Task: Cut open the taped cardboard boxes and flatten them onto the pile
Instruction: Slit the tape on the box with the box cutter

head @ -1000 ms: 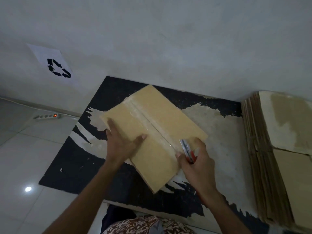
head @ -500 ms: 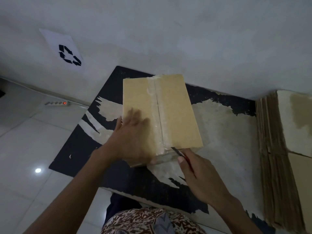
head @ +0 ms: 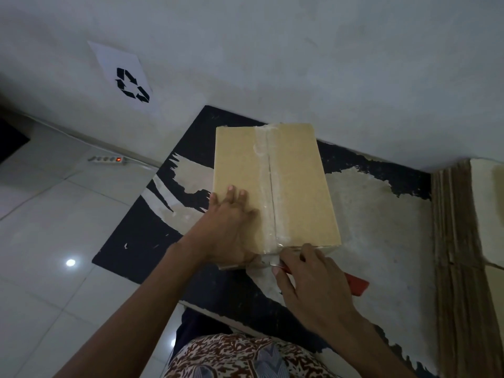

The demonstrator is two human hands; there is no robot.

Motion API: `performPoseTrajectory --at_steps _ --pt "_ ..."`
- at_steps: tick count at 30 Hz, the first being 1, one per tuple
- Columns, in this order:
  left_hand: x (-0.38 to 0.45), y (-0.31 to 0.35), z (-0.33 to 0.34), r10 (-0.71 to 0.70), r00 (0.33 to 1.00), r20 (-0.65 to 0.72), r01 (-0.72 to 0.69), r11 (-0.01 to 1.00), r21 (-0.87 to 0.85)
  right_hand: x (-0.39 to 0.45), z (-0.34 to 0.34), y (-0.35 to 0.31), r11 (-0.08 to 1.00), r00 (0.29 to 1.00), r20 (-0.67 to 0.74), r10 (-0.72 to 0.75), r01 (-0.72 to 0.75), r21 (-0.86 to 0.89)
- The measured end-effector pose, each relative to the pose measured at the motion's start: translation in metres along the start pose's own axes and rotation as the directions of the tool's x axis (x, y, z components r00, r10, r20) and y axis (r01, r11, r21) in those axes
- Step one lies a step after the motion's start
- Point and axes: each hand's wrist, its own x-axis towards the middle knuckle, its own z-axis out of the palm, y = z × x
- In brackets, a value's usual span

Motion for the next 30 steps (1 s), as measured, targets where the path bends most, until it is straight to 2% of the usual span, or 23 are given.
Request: performPoseTrajectory --at_steps 13,24,30 --pt "0.004 -0.003 0.004 0.003 1.0 0.017 -0.004 0.999 0.033 0.001 -0.003 -0.003 1.0 0.999 0.027 -0.017 0.017 0.006" --pt "0.005 -0.007 0.006 0.011 1.0 0.015 -0.012 1.0 0.029 -0.002 -0.001 -0.01 0.995 0.995 0.0 0.103 -0.103 -0.013" --pt "0.006 -0.005 0.003 0.027 0.999 0.03 -0.029 0.997 0.078 -0.002 -0.005 -0.001 0.989 0.986 0.075 0.151 -0.151 -0.002"
